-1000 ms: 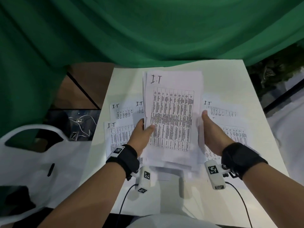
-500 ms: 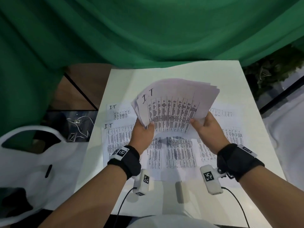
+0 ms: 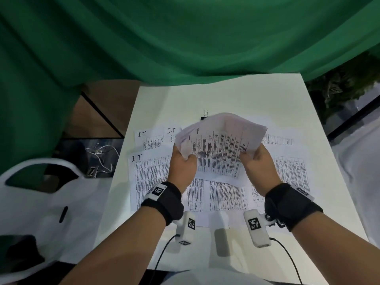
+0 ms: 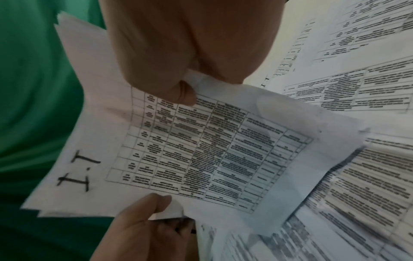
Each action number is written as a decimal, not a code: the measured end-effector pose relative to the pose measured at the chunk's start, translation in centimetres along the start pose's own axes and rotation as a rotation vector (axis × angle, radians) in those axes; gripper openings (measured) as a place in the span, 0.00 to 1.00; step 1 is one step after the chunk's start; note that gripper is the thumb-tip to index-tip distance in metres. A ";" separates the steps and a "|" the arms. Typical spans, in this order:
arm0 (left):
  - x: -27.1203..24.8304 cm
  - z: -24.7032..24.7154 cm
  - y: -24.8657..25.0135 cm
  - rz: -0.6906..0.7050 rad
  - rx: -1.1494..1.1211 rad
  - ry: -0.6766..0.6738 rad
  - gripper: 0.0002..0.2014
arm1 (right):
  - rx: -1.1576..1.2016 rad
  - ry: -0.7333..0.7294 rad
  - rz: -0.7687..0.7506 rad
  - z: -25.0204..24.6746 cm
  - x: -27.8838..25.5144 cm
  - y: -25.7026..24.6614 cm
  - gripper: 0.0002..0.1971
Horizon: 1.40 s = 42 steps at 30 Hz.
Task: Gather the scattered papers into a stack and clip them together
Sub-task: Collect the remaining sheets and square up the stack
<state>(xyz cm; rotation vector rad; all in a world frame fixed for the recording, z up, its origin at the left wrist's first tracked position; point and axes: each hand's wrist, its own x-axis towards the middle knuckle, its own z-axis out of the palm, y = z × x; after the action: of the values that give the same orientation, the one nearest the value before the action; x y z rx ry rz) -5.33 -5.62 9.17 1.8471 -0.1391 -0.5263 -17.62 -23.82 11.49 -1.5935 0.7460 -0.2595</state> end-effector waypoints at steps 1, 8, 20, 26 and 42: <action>0.0 -0.1 0.2 0.011 -0.011 0.011 0.22 | 0.010 0.002 -0.014 -0.1 -0.2 -0.2 0.22; -1.1 0.4 -2.8 -0.121 0.007 0.026 0.22 | -0.068 -0.075 0.085 -0.3 -1.0 3.2 0.11; -1.7 1.3 -3.8 -0.170 -0.007 0.022 0.16 | -0.151 -0.023 0.116 0.7 -1.5 5.3 0.08; -0.4 -1.5 -4.1 -0.081 0.089 -0.110 0.12 | -0.110 0.017 0.112 -0.3 0.1 4.4 0.11; -1.0 -14.1 -16.9 -0.571 0.369 0.337 0.28 | -0.039 -0.095 0.213 -0.8 0.2 3.4 0.04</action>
<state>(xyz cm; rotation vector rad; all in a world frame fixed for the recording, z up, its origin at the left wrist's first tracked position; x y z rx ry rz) -3.09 12.81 -2.74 2.3143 0.5680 -0.5936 -19.01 -24.59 8.35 -1.5373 0.8433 -0.0143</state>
